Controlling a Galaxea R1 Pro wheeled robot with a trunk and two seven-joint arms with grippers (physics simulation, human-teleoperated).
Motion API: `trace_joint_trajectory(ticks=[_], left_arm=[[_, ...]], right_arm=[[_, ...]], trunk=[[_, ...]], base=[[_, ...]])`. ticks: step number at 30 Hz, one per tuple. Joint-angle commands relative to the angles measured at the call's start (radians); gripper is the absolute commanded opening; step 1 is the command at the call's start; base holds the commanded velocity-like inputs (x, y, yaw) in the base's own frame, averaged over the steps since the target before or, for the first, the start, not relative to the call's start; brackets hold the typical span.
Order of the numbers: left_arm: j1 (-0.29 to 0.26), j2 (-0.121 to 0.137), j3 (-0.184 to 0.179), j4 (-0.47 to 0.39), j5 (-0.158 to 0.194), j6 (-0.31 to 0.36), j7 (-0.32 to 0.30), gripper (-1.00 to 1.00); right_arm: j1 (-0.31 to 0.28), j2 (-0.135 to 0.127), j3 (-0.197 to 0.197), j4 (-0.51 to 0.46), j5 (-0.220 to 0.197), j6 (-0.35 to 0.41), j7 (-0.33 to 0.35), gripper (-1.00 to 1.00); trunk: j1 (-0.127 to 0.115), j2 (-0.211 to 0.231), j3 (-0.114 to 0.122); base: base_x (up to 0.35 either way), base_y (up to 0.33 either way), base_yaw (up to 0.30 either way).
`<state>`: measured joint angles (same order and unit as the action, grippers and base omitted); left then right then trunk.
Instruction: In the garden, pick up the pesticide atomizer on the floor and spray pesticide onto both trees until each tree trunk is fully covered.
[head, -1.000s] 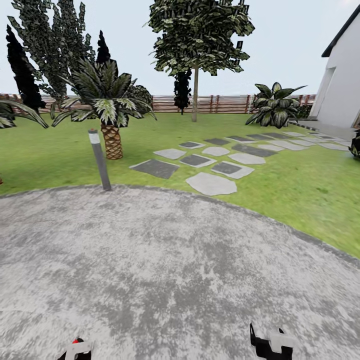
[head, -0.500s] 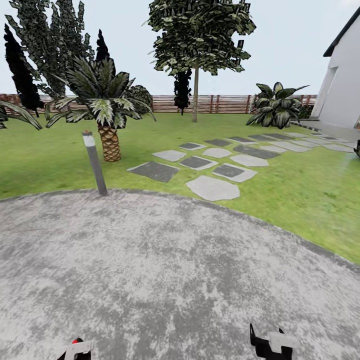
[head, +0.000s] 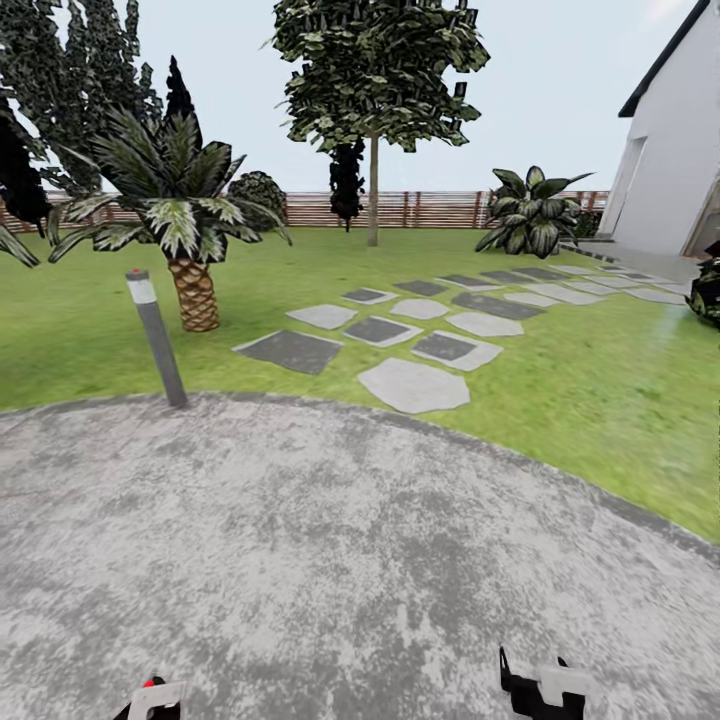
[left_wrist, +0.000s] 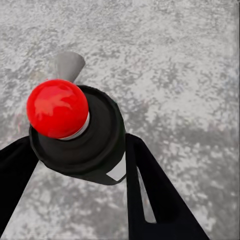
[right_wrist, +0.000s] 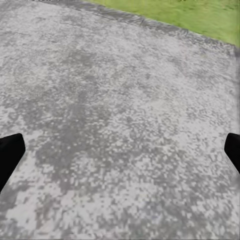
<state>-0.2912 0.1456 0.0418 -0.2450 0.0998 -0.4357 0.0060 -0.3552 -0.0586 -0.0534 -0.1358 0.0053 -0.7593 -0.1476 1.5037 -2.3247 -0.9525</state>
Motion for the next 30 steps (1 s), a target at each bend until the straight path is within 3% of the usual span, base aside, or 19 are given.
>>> trace_joint_trajectory(ticks=[1,30], left_arm=[[0.0,0.0,-0.002,0.0,0.009,-0.003,-0.001,-1.0],[0.001,0.0,-0.002,0.0,0.009,-0.003,-0.001,-1.0]], right_arm=[[-0.001,0.0,-0.005,0.001,0.001,-0.003,0.003,1.0],[-0.001,0.0,-0.005,0.001,0.001,-0.003,0.002,1.0]], trunk=[[0.0,0.0,-0.001],[0.0,0.0,-0.001]], base=[[0.341,0.0,-0.042],[0.341,0.0,-0.001]])
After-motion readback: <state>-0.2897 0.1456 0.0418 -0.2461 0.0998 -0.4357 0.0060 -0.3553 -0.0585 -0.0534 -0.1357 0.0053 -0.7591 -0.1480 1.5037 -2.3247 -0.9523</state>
